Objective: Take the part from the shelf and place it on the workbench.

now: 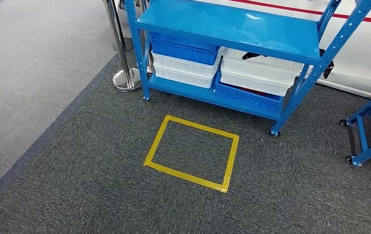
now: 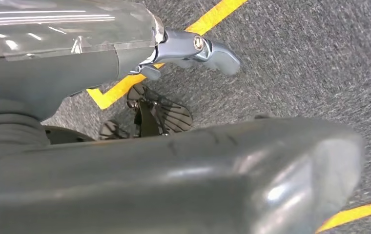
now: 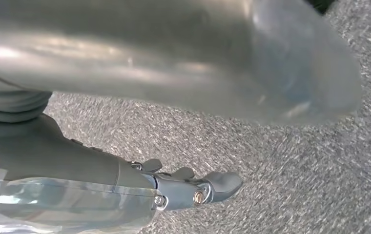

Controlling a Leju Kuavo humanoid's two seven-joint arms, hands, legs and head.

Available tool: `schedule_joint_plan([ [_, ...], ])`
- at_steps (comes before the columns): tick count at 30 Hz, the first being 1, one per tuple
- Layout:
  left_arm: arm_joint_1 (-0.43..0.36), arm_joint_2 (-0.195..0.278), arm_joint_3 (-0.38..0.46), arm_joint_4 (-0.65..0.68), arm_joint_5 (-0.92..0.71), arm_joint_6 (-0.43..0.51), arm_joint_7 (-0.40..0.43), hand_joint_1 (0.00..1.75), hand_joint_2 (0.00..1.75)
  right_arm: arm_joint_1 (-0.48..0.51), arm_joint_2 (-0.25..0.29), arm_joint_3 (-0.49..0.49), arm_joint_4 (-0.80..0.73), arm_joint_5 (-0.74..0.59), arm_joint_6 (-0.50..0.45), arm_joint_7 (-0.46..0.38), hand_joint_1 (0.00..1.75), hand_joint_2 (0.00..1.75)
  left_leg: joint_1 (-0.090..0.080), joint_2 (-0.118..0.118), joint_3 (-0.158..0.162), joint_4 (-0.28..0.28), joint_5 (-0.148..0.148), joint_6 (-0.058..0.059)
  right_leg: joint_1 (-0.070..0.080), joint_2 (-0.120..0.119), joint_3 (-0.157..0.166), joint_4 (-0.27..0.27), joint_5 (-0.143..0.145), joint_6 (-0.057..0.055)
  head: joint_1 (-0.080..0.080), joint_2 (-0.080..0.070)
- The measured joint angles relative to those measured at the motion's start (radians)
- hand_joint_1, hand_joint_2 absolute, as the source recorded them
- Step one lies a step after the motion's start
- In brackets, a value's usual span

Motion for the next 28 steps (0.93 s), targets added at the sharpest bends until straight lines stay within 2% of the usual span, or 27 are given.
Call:
schedule_joint_plan([
  [1, 0.0, 0.0, 0.0, 0.0, -0.002, 0.0, 0.001, 0.0, 0.0, 0.002, -0.001, 0.0, 0.0, -0.001, 0.002, 0.0, 0.0, 0.0, -0.001, -0.007, -0.001, 0.0, 0.0, 0.001, 0.0, 0.004, -0.031, 0.057, -0.017, 0.001, 0.0, 0.0],
  [2, 0.0, -0.001, 0.0, 0.0, -0.003, 0.0, 0.001, 0.0, 0.0, 0.004, -0.002, 0.0, 0.0, -0.003, 0.005, 0.0, 0.0, 0.0, -0.001, -0.013, -0.001, 0.001, 0.0, 0.001, 0.0, 0.005, -0.047, 0.081, -0.013, 0.002, 0.0, 0.0],
  [3, 0.001, -0.001, 0.0, 0.0, -0.005, 0.0, 0.002, 0.0, 0.0, 0.005, -0.003, 0.0, 0.0, -0.004, 0.008, 0.0, 0.0, 0.0, -0.001, -0.02, 0.0, 0.003, -0.001, 0.0, -0.001, 0.006, -0.043, 0.064, 0.012, 0.002, 0.0, 0.0],
  [5, 0.001, -0.001, 0.001, 0.001, -0.006, 0.0, 0.002, 0.0, 0.0, 0.006, -0.006, 0.0, 0.0, -0.006, 0.013, 0.0, 0.0, 0.0, -0.001, -0.031, 0.003, 0.007, -0.005, -0.005, -0.005, 0.007, 0.01, -0.066, 0.092, 0.0, 0.0, 0.0],
  [6, 0.001, -0.001, 0.001, 0.001, -0.006, 0.0, 0.002, 0.0, 0.0, 0.005, -0.007, 0.0, 0.0, -0.006, 0.014, -0.001, 0.0, 0.0, -0.002, -0.035, 0.003, 0.012, -0.007, -0.01, -0.004, 0.009, 0.037, -0.13, 0.12, -0.002, 0.0, 0.0],
  [7, 0.001, -0.001, 0.001, 0.001, -0.007, -0.001, 0.002, 0.0, 0.0, 0.005, -0.008, 0.0, 0.001, -0.006, 0.015, -0.001, 0.0, 0.0, -0.004, -0.037, 0.001, 0.016, -0.01, -0.014, -0.004, 0.011, 0.054, -0.173, 0.135, -0.005, 0.0, 0.0],
  [8, 0.001, -0.001, 0.001, 0.001, -0.008, -0.001, 0.002, 0.0, 0.0, 0.004, -0.008, 0.0, 0.001, -0.006, 0.015, -0.001, 0.0, 0.0, -0.007, -0.038, -0.002, 0.02, -0.013, -0.014, -0.003, 0.012, 0.06, -0.193, 0.138, -0.007, 0.0, 0.0],
  [11, 0.001, 0.0, 0.001, 0.001, -0.019, -0.006, 0.002, 0.0, 0.0, 0.004, -0.008, -0.003, 0.001, -0.013, 0.006, -0.001, 0.0, 0.0, -0.009, -0.039, -0.002, 0.021, -0.016, -0.006, -0.001, 0.012, 0.062, -0.196, 0.138, -0.011, 0.0, 0.0],
  [17, 0.0, 0.0, 0.001, 0.001, -0.028, -0.014, 0.002, 0.0, 0.0, 0.005, -0.008, -0.005, 0.001, -0.02, -0.001, -0.001, 0.0, 0.0, -0.005, -0.039, 0.003, 0.012, -0.011, -0.022, 0.004, 0.012, 0.062, -0.196, 0.136, -0.023, 0.0, 0.0],
  [25, 0.0, 0.0, -0.002, 0.001, -0.04, -0.019, 0.008, 0.0, 0.0, 0.004, -0.008, -0.01, 0.001, -0.019, -0.001, 0.0, 0.0, 0.0, -0.004, -0.039, 0.004, 0.012, -0.011, -0.03, 0.004, 0.012, 0.062, -0.195, 0.136, -0.023, 0.0, 0.0],
  [28, 0.0, 0.0, -0.003, 0.001, -0.04, -0.018, 0.012, 0.0, 0.0, 0.004, -0.006, -0.01, 0.001, -0.017, -0.002, 0.0, 0.0, 0.0, -0.007, -0.039, -0.001, 0.018, -0.016, -0.02, -0.001, 0.011, 0.064, -0.2, 0.138, -0.018, 0.0, 0.0],
])
